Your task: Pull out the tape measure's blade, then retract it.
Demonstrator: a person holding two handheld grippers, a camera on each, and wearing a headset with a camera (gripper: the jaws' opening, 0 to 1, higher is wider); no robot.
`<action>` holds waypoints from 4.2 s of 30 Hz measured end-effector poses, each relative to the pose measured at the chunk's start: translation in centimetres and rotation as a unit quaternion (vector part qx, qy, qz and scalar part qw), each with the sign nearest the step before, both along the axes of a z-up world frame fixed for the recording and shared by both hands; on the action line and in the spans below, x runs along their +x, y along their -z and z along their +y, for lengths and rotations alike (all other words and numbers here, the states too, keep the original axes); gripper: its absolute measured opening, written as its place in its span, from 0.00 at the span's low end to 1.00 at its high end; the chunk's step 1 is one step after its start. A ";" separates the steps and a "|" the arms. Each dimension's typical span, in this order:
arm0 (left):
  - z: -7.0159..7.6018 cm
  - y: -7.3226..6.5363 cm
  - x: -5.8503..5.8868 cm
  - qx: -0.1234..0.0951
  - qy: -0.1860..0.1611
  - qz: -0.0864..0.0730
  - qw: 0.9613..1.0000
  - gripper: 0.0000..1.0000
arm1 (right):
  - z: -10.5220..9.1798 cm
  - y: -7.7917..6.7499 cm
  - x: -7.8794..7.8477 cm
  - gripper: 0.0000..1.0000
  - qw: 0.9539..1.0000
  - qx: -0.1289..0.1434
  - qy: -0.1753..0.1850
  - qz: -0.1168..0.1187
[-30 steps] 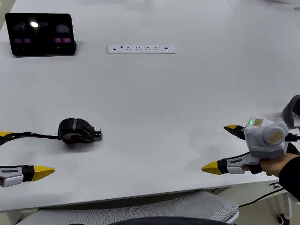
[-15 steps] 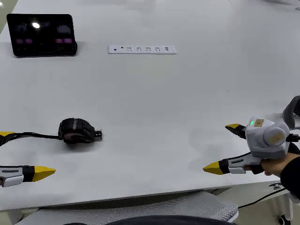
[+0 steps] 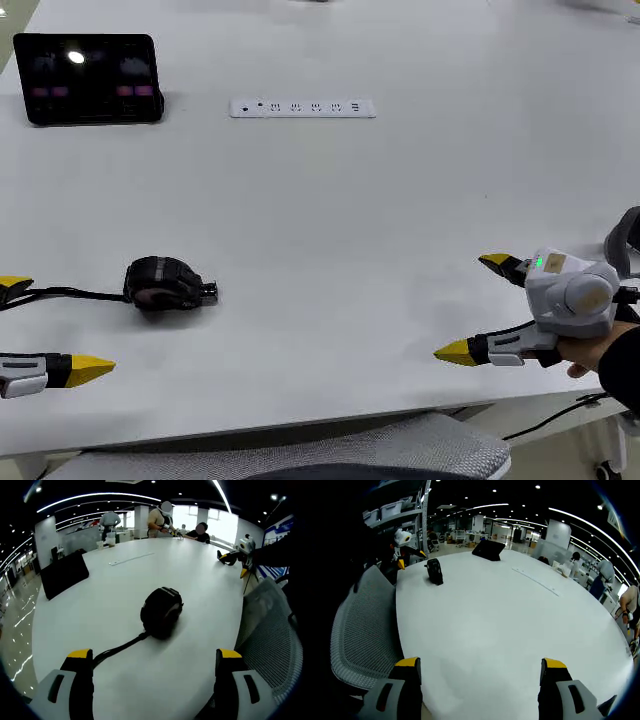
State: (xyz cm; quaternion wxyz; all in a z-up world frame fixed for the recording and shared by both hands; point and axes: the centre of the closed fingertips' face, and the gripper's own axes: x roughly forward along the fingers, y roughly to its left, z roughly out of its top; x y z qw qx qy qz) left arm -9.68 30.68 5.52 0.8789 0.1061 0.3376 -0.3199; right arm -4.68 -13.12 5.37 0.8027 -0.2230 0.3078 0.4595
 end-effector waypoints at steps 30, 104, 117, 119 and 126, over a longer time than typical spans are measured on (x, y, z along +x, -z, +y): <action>-1.9 0.3 3.6 0.082 0.170 0.001 0.982 0.96 | 4.4 0.5 2.2 0.99 0.999 -0.013 -0.051 0.007; -9.4 4.5 6.8 0.187 0.306 0.037 0.933 0.33 | 28.7 4.2 2.5 0.58 0.974 0.012 -0.222 0.044; -9.4 4.3 7.2 0.185 0.304 0.034 0.934 0.33 | 31.4 5.5 2.2 0.43 0.967 0.001 -0.253 0.033; -9.4 4.2 7.2 0.186 0.304 0.034 0.934 0.33 | 31.7 5.8 1.9 0.40 0.964 -0.001 -0.265 0.034; -9.4 4.0 7.2 0.182 0.304 0.037 0.934 0.33 | 32.5 6.7 1.7 0.17 0.957 -0.022 -0.288 0.014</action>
